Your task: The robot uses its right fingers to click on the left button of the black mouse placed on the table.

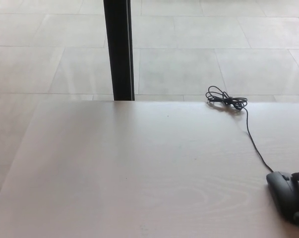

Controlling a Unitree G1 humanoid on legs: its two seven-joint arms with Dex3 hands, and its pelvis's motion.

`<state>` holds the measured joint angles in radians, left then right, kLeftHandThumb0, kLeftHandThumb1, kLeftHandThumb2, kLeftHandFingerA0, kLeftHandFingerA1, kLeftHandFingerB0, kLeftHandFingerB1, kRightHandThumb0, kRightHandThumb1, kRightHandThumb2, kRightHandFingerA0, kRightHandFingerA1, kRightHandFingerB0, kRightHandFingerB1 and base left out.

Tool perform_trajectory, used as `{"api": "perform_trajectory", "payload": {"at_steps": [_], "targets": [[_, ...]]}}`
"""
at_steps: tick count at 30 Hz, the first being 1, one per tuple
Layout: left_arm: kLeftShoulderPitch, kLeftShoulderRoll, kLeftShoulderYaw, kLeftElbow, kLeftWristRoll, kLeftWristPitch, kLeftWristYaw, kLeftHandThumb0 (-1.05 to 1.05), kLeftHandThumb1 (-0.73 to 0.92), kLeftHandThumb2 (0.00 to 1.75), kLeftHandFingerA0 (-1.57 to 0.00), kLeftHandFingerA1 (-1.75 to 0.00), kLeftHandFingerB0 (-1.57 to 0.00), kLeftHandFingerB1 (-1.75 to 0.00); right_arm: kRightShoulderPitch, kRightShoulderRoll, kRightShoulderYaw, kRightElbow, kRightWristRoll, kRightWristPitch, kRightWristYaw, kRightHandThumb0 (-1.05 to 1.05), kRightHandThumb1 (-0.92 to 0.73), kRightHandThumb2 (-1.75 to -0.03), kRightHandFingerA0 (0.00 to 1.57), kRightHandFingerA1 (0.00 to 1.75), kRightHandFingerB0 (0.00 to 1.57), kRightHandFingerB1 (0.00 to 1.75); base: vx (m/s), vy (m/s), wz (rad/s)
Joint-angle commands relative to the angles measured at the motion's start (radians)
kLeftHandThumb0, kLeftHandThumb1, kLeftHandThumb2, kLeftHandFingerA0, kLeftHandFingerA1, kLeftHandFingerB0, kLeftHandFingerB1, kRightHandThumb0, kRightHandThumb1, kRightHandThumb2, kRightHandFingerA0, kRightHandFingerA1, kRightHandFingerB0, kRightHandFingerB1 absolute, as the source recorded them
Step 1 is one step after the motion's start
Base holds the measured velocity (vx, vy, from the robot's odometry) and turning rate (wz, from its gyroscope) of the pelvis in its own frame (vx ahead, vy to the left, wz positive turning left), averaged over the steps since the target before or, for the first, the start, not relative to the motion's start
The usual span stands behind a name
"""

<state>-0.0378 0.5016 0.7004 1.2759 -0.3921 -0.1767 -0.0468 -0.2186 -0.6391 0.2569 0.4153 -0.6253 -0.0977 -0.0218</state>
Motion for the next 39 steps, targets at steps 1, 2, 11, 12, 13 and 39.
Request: {"api": "perform_trajectory", "payload": {"at_steps": [1,2,11,12,13,39], "targets": [[0.009,0.009,0.004,-0.001,-0.013,-0.019,-0.019,-0.36,0.61,0.57,-0.73,-0.7,-0.67,-0.61,-0.025,-0.021,0.015,0.014,-0.016,-0.011,0.04,-0.72,-0.69,-1.01,0.16,0.51,0.35,0.5,0.0,0.0,0.0],[0.01,0.008,0.004,-0.002,-0.014,-0.023,-0.019,-0.37,0.6,0.57,-0.74,-0.69,-0.68,-0.61,-0.028,-0.021,0.012,0.013,-0.008,-0.011,0.045,-0.73,-0.69,-1.01,0.17,0.51,0.35,0.5,0.0,0.0,0.0],[0.001,0.014,-0.016,0.0,-0.002,-0.011,0.01,-0.38,0.61,0.58,-0.77,-0.69,-0.67,-0.59,-0.025,-0.003,0.019,-0.005,-0.001,-0.005,0.067,-0.68,-0.82,-0.65,0.24,0.42,0.46,0.35,0.0,0.0,0.0],[0.003,0.014,-0.02,-0.003,0.001,-0.014,0.012,-0.38,0.61,0.58,-0.77,-0.68,-0.68,-0.59,-0.025,-0.005,0.02,-0.009,-0.002,0.001,0.077,-0.68,-0.83,-0.65,0.23,0.41,0.45,0.35,0.0,0.0,0.0],[0.003,0.014,-0.021,-0.003,0.001,-0.014,0.013,-0.38,0.61,0.58,-0.77,-0.68,-0.68,-0.59,-0.025,-0.005,0.021,-0.009,-0.002,0.002,0.078,-0.68,-0.83,-0.65,0.23,0.41,0.45,0.35,0.0,0.0,0.0],[0.023,0.021,-0.035,0.005,0.008,-0.004,0.013,-0.42,0.62,0.58,-0.79,-0.65,-0.7,-0.57,-0.22,-0.145,-0.527,-0.085,0.38,0.054,0.252,-0.7,-0.82,-0.65,0.47,0.43,0.45,0.36,0.0,0.0,0.0]]}}
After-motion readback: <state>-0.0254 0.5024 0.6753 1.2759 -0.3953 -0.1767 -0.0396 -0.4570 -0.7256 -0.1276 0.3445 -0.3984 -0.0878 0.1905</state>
